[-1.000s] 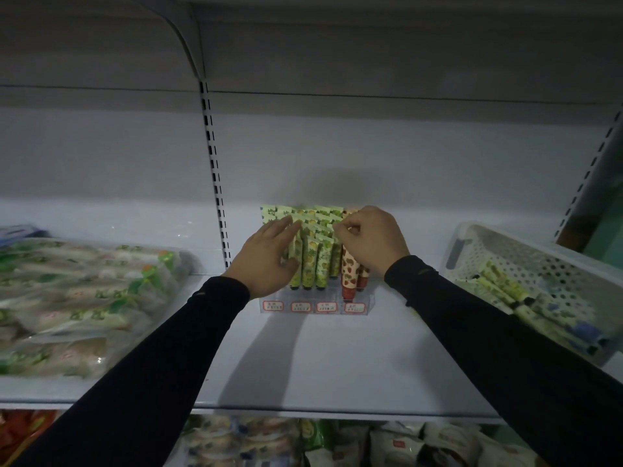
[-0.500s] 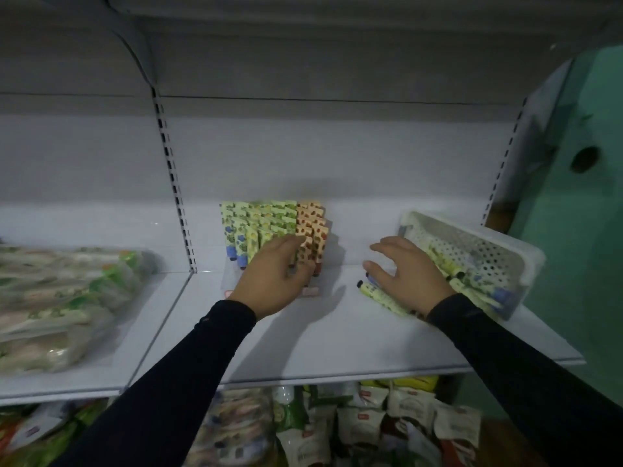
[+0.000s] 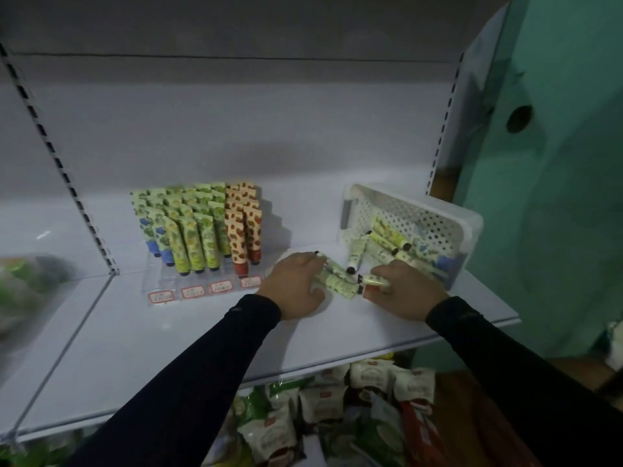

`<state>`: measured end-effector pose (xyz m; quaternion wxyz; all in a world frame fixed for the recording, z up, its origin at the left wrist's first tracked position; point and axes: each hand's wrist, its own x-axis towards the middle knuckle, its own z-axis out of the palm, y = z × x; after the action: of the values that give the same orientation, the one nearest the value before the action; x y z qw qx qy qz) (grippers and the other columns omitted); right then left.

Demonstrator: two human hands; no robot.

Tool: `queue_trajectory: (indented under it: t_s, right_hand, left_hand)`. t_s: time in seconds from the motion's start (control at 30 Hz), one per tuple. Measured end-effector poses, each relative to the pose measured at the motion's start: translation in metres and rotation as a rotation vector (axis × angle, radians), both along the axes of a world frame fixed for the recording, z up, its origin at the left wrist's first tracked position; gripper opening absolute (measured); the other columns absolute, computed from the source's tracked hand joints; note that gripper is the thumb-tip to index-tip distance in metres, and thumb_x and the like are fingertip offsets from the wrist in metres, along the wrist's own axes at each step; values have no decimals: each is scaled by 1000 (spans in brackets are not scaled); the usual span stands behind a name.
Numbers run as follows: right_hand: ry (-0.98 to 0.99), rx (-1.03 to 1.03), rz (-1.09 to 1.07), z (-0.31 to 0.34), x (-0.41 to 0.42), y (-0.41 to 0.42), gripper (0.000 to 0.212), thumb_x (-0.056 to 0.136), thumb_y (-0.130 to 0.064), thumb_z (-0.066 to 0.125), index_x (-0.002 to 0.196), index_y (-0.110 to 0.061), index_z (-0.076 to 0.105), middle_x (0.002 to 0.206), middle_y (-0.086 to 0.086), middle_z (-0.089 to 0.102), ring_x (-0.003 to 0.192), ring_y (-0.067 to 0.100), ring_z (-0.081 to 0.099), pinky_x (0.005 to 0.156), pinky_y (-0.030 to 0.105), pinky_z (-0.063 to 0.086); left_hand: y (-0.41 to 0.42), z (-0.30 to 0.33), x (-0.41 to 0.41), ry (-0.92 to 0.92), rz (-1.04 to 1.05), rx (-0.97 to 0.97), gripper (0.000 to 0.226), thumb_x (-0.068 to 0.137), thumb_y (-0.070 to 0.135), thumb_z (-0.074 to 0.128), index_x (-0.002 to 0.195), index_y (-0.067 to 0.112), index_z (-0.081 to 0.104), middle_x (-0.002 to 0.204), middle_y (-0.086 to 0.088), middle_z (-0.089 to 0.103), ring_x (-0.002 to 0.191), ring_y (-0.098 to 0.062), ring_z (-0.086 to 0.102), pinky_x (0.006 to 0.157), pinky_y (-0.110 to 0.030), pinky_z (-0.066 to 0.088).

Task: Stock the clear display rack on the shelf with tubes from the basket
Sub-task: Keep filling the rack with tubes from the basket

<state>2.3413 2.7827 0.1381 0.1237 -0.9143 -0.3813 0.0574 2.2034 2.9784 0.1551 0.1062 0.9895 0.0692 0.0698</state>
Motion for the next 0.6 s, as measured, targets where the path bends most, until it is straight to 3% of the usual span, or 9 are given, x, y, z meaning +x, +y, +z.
queue_trajectory:
  t_s: [0.1, 0.2, 0.37, 0.47, 0.6]
  right_hand:
    - [21, 35, 41, 5, 1, 1, 36, 91, -48, 53, 90, -12, 57, 91, 8, 55, 90, 19, 48, 78, 35, 41]
    - [19, 67, 78, 6, 6, 3, 34, 89, -45, 59, 77, -14, 51, 83, 7, 53, 78, 20, 49, 67, 34, 36]
    - [25, 158, 110, 1, 15, 7, 30, 84, -40, 65, 70, -17, 51, 70, 2, 56, 67, 17, 53, 63, 35, 40]
    - [0, 178, 131, 2, 14, 10, 24, 83, -34, 68, 70, -20, 54, 72, -2, 58, 68, 15, 54, 65, 33, 41]
    - [30, 191, 150, 4, 11, 16, 24, 80, -25, 71, 70, -32, 51, 75, -8, 59, 71, 11, 53, 67, 29, 42]
  left_hand:
    - [-2, -2, 28, 80, -42, 147, 77, 83, 34, 50, 154, 17, 25, 161, -10, 21, 147, -27, 20, 118, -38, 18]
    - [-5, -9, 51, 113, -58, 244, 72, 89, 30, 57, 152, 19, 25, 161, -8, 20, 148, -28, 15, 118, -46, 15]
    - [-8, -14, 59, 163, -26, 215, 50, 89, 35, 54, 137, 22, 46, 130, -7, 47, 124, -31, 41, 99, -42, 35]
    - [-7, -8, 53, 186, -13, 261, 50, 88, 47, 52, 132, 24, 50, 119, -8, 48, 114, -31, 45, 94, -40, 36]
    - [-6, -4, 37, 253, 8, 96, 51, 90, 50, 54, 131, 20, 48, 114, -9, 42, 109, -31, 52, 85, -34, 39]
